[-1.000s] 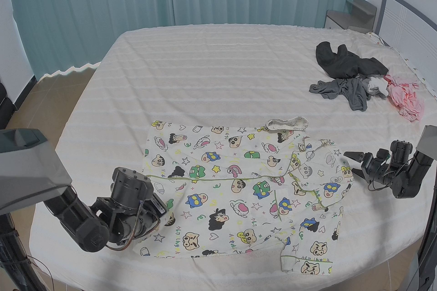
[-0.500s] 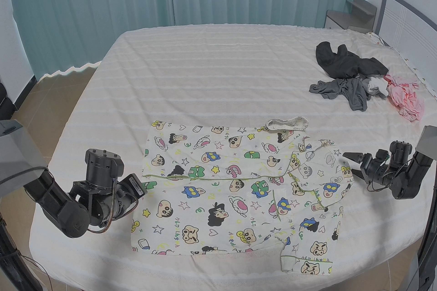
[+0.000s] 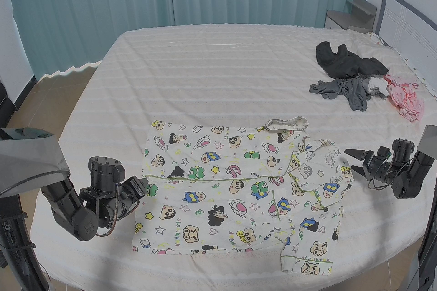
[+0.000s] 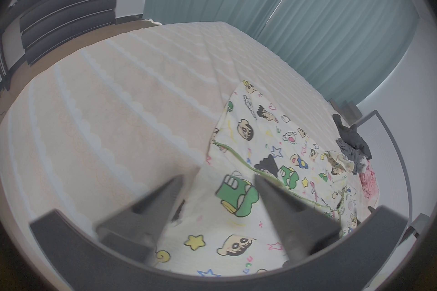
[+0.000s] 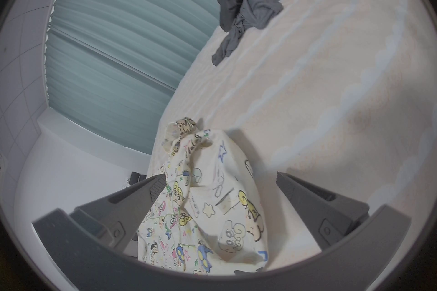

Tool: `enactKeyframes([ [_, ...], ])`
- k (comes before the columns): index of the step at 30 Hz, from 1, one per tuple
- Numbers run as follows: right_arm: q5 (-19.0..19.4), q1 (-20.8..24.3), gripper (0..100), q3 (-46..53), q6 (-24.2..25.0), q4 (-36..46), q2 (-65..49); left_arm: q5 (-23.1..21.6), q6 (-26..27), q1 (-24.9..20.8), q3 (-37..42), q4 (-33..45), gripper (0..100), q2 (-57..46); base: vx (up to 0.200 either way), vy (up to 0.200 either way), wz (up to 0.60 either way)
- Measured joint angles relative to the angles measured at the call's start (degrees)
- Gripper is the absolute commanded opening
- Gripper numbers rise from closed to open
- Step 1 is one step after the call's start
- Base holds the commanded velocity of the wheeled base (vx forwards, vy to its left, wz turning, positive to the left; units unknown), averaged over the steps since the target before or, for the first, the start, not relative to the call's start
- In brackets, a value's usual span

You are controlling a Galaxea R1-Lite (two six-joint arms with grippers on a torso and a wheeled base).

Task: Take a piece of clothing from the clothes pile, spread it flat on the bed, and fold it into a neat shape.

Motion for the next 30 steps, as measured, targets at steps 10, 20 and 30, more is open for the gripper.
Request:
enactKeyframes([
  [10, 1.69, 0.73, 100, 3.08, 5.53, -4.47, -5.68, -4.14, -2.32, 3.96, 3.95, -0.20, 100, -2.18, 0.000, 0.000, 0.00],
  [20, -7.67, 17.09, 100, -1.05, 12.00, 2.46, -12.02, -17.04, -10.15, 4.49, 13.20, -0.11, 100, -12.46, 0.000, 0.000, 0.00],
  [30, -26.01, 28.31, 100, -25.75, 13.29, 27.04, -9.40, -21.21, -15.57, 4.27, 15.99, -0.35, 100, -16.42, 0.000, 0.000, 0.00],
])
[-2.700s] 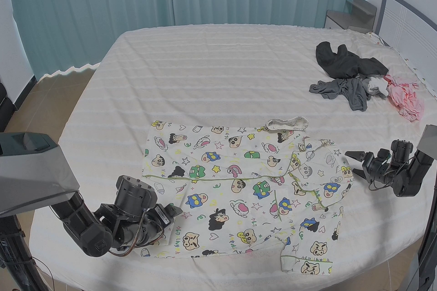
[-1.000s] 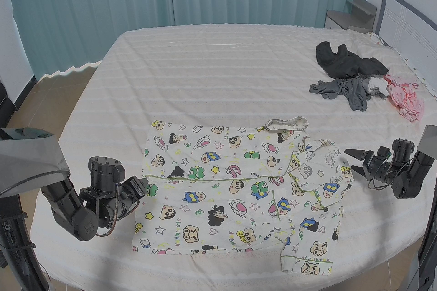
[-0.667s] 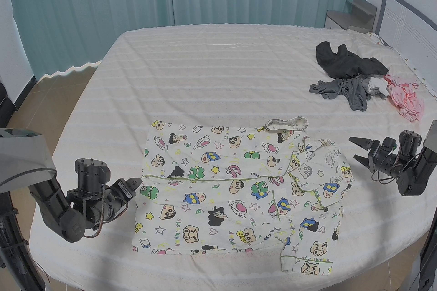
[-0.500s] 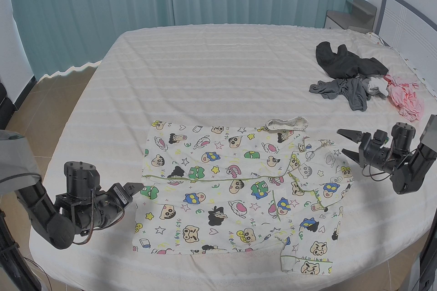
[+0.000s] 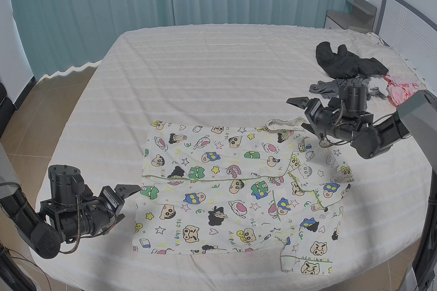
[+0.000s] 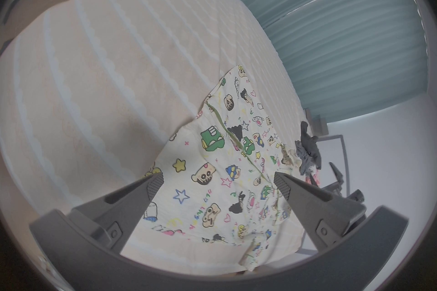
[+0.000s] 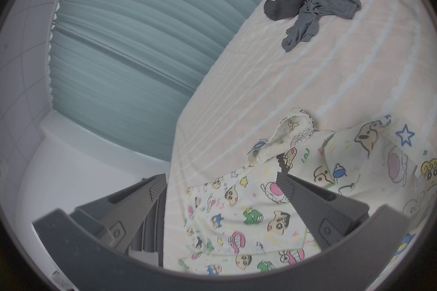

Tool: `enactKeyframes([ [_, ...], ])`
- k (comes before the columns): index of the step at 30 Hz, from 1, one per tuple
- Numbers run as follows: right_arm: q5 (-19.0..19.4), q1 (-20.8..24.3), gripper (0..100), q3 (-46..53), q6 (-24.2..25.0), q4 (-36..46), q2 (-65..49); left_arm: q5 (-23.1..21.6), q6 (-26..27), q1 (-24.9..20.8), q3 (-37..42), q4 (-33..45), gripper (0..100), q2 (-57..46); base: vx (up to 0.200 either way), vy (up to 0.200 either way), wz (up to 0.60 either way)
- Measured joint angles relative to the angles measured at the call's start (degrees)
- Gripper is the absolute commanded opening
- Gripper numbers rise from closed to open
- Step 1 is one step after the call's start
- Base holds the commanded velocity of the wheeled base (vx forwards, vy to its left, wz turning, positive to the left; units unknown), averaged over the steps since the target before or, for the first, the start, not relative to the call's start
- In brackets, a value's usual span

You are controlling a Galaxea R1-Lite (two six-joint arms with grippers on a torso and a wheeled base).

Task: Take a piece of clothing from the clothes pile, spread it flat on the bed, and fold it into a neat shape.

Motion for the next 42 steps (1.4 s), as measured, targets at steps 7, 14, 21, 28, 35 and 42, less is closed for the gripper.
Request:
enactKeyframes([
  [7, -7.36, 4.90, 100, -9.64, 2.86, 7.55, 5.35, -1.67, -5.69, -0.02, 0.62, -0.44, 100, -1.74, 0.143, 0.000, 0.00],
  [14, -7.85, 5.75, 100, -12.18, 3.04, 9.00, 8.19, -1.72, -5.80, -0.16, 0.77, -0.49, 100, -2.35, 0.143, 0.000, 0.00],
  [21, -8.40, 5.92, 100, -12.34, 3.06, 9.74, 9.20, -1.67, -5.80, -0.13, 0.88, -0.46, 100, -2.33, 0.000, 0.000, 0.00],
  [28, -9.61, 5.97, 100, -12.54, 3.01, 9.85, 10.56, -1.67, -5.80, -0.16, 1.04, -0.41, 100, -2.29, 0.000, 0.000, 0.00],
  [35, -10.47, 6.67, 100, -12.64, 3.23, 11.74, 12.02, -1.66, -5.78, -0.16, 1.05, -0.41, 100, -2.02, 0.000, 0.000, 0.00],
  [42, -11.41, 6.83, 100, -12.51, 3.36, 11.41, 12.93, -1.63, -5.67, -0.16, 1.07, -0.39, 100, -1.50, 0.000, 0.000, 0.00],
])
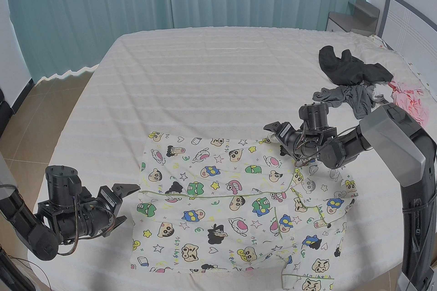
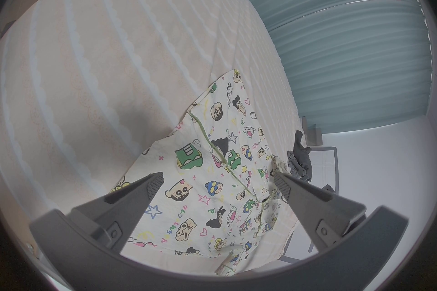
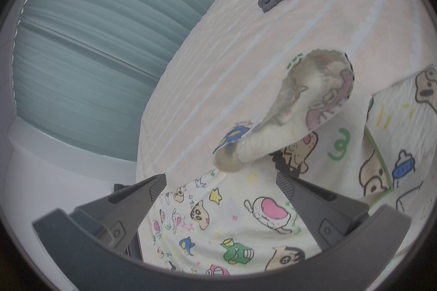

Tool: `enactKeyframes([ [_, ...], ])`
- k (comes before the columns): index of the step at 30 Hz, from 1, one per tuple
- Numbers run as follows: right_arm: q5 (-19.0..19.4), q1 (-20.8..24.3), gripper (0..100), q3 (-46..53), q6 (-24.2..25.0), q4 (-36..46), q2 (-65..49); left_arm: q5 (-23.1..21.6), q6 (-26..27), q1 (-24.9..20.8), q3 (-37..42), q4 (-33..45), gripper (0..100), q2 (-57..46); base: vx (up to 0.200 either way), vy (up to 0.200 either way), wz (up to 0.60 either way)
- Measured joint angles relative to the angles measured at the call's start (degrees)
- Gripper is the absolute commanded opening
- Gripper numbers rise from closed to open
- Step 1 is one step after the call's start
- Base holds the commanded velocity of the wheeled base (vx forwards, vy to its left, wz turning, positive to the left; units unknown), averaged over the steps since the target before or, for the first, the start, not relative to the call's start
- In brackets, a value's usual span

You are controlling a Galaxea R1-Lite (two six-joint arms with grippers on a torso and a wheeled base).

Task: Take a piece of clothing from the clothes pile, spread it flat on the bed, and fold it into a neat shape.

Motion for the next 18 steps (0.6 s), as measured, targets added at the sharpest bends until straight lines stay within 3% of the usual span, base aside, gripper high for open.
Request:
enactKeyframes([
  [9, -3.94, -1.27, 100, -9.73, -0.28, 0.77, 4.07, 0.09, 0.11, 0.00, -0.02, -0.02, 100, 0.66, 0.000, 0.000, 0.00],
  [18, -7.73, -3.41, 100, -27.40, -0.46, 9.34, 11.35, 0.44, 0.28, 0.07, 0.00, -0.07, 100, 1.41, 0.000, 0.000, 0.00],
])
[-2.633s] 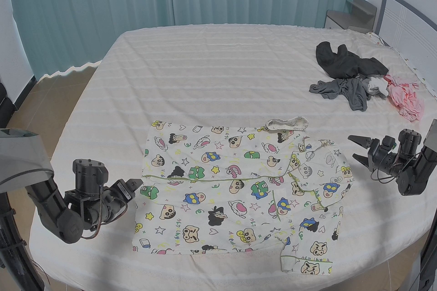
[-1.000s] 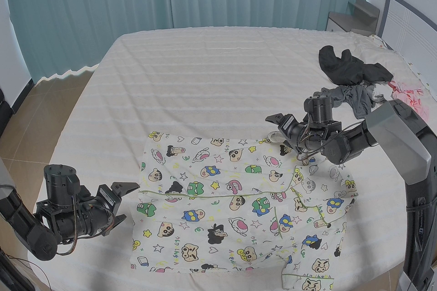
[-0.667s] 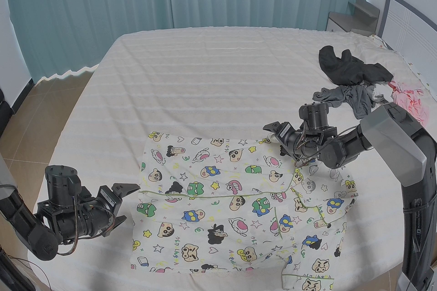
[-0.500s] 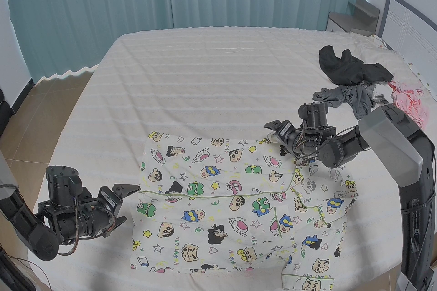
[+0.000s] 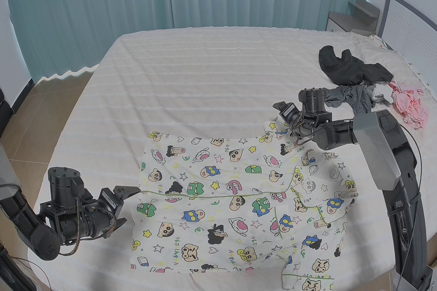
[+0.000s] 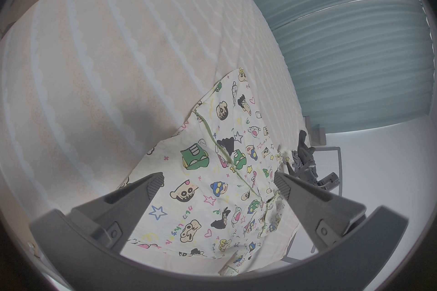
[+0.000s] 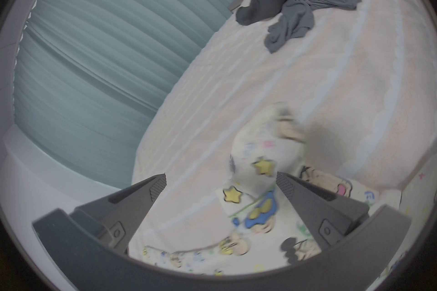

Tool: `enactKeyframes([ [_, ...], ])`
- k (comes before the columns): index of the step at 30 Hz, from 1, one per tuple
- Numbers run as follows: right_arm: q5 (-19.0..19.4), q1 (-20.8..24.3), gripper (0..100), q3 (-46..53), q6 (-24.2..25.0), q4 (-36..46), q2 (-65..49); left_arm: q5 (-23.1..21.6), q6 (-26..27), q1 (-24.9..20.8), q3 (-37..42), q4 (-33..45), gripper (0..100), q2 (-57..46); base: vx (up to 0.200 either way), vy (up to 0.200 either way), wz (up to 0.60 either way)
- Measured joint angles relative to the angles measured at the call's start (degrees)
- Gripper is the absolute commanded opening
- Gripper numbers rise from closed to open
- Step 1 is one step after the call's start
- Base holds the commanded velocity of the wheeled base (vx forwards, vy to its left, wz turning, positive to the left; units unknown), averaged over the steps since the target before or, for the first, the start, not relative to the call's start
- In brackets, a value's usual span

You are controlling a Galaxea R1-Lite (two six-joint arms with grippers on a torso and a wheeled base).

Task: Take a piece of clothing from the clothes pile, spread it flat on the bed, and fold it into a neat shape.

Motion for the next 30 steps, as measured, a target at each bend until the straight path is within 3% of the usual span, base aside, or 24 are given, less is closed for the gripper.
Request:
enactKeyframes([
  [8, -1.38, -0.74, 100, -3.72, 0.00, 0.55, 4.52, 0.16, 0.02, 0.09, 0.09, -0.04, 100, 0.40, 0.000, 0.000, 0.00],
  [17, -2.04, -1.12, 100, -3.99, -0.35, 0.38, -0.52, 0.13, 0.05, 0.09, 0.16, -0.04, 100, 0.40, 0.000, 0.000, 0.00],
  [25, -0.99, -1.13, 100, -2.67, -8.02, -1.45, -10.86, -0.22, -0.01, 0.04, 0.94, -2.28, 100, 0.24, 0.000, 0.000, 0.00],
  [30, 0.38, -1.16, 100, 5.46, -10.92, -4.35, -16.84, -0.69, -0.01, -0.07, 2.10, -4.61, 100, 0.22, 0.000, 0.000, 0.00],
])
